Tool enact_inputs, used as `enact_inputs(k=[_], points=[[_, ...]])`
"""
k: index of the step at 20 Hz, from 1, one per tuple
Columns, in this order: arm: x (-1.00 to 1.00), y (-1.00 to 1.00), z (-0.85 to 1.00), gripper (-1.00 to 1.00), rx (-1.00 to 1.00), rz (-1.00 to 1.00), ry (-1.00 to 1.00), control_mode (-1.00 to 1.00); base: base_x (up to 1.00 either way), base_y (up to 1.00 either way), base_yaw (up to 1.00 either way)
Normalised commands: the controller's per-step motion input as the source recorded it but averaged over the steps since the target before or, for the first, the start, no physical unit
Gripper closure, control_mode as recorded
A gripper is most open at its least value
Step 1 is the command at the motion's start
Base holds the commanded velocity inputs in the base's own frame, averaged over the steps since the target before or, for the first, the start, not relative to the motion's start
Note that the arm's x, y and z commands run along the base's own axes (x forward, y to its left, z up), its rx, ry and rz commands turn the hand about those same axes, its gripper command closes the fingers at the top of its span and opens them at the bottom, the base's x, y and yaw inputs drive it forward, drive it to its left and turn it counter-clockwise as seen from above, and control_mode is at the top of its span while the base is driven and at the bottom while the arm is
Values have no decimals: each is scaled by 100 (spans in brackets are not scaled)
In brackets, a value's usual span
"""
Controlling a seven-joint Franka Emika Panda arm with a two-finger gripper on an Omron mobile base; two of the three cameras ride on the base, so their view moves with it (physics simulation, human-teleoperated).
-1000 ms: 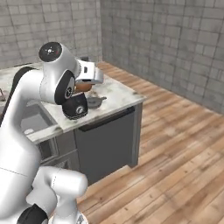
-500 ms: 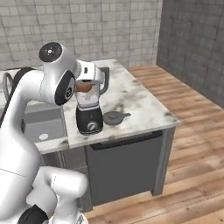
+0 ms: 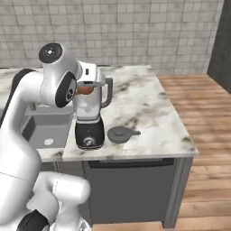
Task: Grab the lemon and onion from the fridge, place them in the blender, close the lid, and turn on the blender to create a marinade.
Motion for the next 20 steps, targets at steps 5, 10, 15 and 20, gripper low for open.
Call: enact_inputs(k=[5,10,15,20], points=[[0,0,0,100,0,0,0,100,32,-46,41],[0,0,0,100,0,0,0,100,40,-22,42],[0,0,0,100,0,0,0,100,46,-29,36],[0,0,0,100,0,0,0,100,44,-51,28]])
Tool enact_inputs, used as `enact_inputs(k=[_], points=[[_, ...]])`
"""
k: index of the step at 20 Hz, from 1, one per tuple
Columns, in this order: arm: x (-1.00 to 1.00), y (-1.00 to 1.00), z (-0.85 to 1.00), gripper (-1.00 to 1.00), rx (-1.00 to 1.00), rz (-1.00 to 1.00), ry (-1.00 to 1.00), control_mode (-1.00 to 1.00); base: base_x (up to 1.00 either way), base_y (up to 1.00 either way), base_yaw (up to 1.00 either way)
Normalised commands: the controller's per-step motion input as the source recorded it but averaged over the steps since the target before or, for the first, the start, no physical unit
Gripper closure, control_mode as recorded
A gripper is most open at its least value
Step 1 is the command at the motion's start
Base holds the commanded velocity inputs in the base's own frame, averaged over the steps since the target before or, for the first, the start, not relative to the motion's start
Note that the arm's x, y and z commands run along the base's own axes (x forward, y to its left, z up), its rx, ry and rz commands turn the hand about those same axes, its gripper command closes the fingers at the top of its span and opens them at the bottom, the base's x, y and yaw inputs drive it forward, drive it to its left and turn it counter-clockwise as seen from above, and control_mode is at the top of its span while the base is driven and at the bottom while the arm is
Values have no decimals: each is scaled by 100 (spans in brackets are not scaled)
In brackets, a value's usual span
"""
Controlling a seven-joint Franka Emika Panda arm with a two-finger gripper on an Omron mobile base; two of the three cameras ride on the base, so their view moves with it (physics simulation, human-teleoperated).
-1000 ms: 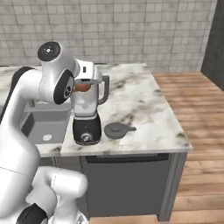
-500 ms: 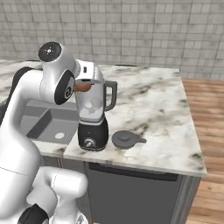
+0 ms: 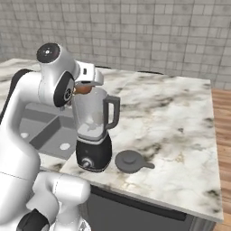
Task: Grab the lemon and onion from the fridge, place them in the blender, close the lid, and turn on the blender to create a marinade.
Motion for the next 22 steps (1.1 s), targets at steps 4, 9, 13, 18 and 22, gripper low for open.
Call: enact_inputs(k=[4,9,13,18,22], points=[[0,0,0,100,0,0,0,100,36,-48,25],[11,0,-3,100,0,5,0,-100,15,-13,12],[35,0,-14,100,0,6,0,-100,0,0,0],[45,-1,-23,100,0,6,0,-100,0,0,0],[36,0,-26,100,0,5,0,-100,0,0,0]])
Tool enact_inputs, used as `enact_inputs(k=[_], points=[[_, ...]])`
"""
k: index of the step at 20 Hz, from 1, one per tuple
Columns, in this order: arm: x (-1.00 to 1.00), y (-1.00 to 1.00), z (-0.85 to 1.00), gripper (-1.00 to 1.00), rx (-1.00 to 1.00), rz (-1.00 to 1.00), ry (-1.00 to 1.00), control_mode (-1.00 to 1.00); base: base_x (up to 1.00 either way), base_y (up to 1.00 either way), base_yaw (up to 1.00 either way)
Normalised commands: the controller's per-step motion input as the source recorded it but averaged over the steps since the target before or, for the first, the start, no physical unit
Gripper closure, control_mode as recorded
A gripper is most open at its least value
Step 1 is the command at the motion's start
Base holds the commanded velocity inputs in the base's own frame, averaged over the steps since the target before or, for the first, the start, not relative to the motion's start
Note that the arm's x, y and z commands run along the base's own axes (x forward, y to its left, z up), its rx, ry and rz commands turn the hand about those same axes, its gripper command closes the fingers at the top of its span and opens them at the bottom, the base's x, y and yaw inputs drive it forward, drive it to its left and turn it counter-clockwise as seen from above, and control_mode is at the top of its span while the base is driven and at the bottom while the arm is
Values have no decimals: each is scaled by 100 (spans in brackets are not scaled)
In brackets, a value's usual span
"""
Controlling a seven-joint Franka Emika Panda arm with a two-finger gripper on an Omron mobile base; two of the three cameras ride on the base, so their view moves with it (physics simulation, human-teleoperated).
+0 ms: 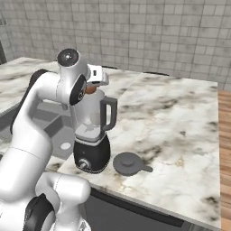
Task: Grab the lemon and onion from the fridge, place them in the blender, close the lid, and turn on the blender to create a marinade.
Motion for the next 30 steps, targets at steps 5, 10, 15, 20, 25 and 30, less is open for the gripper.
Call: enact_inputs(k=[5,10,15,20,25,30], points=[[22,0,-25,100,0,3,0,-100,0,0,0],[28,0,-19,100,0,3,0,-100,0,0,0],[36,0,-24,100,-3,1,0,-100,0,0,0],[38,0,-33,100,-4,0,0,-100,0,0,0],[2,0,-35,100,-9,0,0,-100,0,0,0],[-15,0,-14,100,-10,0,0,-100,0,0,0]])
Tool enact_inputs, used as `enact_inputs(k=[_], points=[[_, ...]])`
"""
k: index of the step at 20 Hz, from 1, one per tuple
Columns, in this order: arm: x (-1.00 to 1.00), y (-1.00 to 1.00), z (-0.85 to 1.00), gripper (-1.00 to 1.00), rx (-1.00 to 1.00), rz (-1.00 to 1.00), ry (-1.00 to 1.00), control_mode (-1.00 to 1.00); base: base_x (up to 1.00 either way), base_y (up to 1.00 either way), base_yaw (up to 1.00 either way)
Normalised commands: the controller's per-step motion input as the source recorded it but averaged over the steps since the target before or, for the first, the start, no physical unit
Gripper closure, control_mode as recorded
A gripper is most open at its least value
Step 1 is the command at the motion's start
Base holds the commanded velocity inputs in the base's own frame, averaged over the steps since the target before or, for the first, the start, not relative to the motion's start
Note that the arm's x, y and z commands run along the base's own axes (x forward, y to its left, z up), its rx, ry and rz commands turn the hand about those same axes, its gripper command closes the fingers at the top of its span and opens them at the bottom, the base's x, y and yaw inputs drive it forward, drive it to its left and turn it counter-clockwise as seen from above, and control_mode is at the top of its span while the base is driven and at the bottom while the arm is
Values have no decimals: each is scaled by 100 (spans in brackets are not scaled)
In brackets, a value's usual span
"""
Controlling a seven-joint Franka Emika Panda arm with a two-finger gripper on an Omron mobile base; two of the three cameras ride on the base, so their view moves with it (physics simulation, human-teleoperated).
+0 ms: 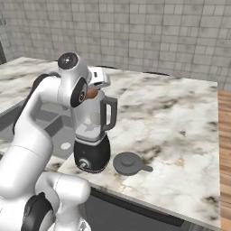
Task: Grab the lemon and onion from the fridge, place them in the blender, close the lid, and turn on the blender to create a marinade.
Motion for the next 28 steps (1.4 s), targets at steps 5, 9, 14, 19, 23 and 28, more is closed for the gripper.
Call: enact_inputs(k=[5,9,14,19,23,28], points=[[0,1,-8,100,-6,0,4,-100,0,0,0],[0,12,-21,100,-9,0,2,-100,0,0,0],[-10,27,-23,-100,-12,1,4,-100,0,0,0],[-21,20,-9,-100,-9,1,2,-100,0,0,0],[-6,1,0,-100,-3,0,0,-100,0,0,0],[-2,0,0,-100,0,0,0,-100,0,0,0]])
